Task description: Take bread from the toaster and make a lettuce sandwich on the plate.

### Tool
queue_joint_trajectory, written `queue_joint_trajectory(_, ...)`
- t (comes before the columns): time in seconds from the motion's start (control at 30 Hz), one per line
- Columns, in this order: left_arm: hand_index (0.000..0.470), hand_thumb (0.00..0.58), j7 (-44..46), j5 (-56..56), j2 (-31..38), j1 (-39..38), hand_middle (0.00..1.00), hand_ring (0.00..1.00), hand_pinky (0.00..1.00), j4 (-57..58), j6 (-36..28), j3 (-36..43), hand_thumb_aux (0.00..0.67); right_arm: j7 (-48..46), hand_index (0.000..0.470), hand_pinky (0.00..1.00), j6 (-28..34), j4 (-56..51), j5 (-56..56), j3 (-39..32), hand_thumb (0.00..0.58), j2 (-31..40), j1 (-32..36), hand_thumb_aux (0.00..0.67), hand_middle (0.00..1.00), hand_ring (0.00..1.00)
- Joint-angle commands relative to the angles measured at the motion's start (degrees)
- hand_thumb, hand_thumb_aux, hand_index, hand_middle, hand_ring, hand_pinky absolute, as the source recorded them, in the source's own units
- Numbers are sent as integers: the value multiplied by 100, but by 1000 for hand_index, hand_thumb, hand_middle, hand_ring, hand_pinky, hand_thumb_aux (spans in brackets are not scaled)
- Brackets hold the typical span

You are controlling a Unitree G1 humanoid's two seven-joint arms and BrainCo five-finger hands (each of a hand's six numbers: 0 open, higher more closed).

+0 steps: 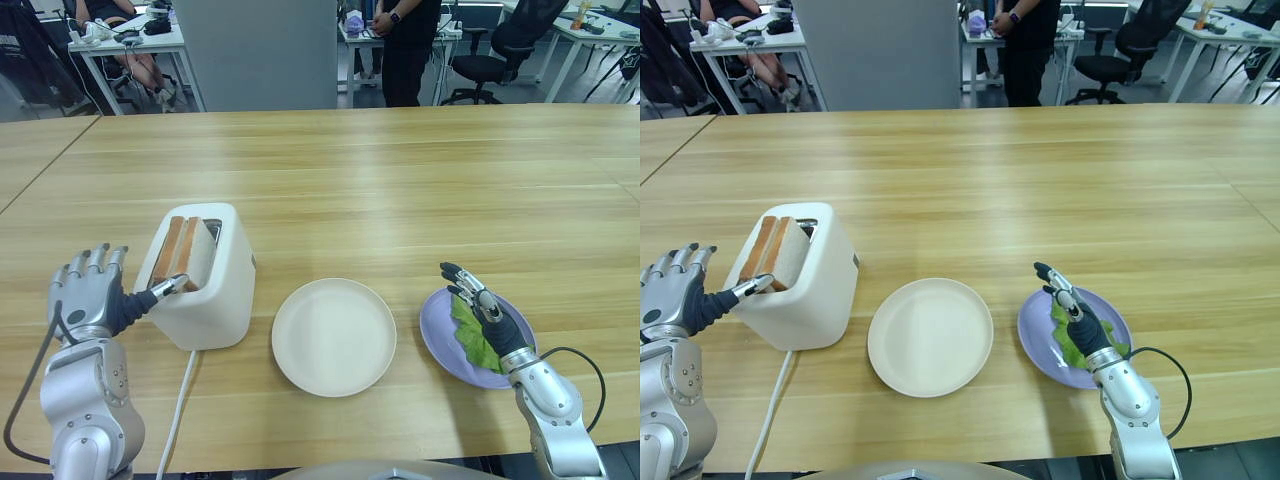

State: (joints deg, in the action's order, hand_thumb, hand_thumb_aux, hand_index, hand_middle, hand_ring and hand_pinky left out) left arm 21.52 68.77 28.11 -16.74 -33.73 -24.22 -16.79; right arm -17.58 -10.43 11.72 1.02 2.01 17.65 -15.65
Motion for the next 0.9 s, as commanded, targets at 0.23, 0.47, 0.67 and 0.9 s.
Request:
queue_joint_trajectory(0.23,276,487,5,24,-37,88,39,39,39,316,-28,109,402,-18,0,0,67,-73,77,101,0,40,-5,0,0,0)
queue_joint_trajectory(0.47,260,470,-127,52,-185,257,31,31,31,516,-69,344,378,-20,0,0,66,-85,98,143,0,60,10,0,0,0)
queue_joint_trajectory(0.67,262,472,-277,-7,-446,441,31,31,31,571,-94,650,381,2,0,0,32,-151,104,186,0,75,36,0,0,0)
queue_joint_trajectory(0.9,0,0,-159,-147,-499,427,24,24,24,289,-119,611,0,43,0,0,-13,-221,78,157,0,25,45,0,0,0)
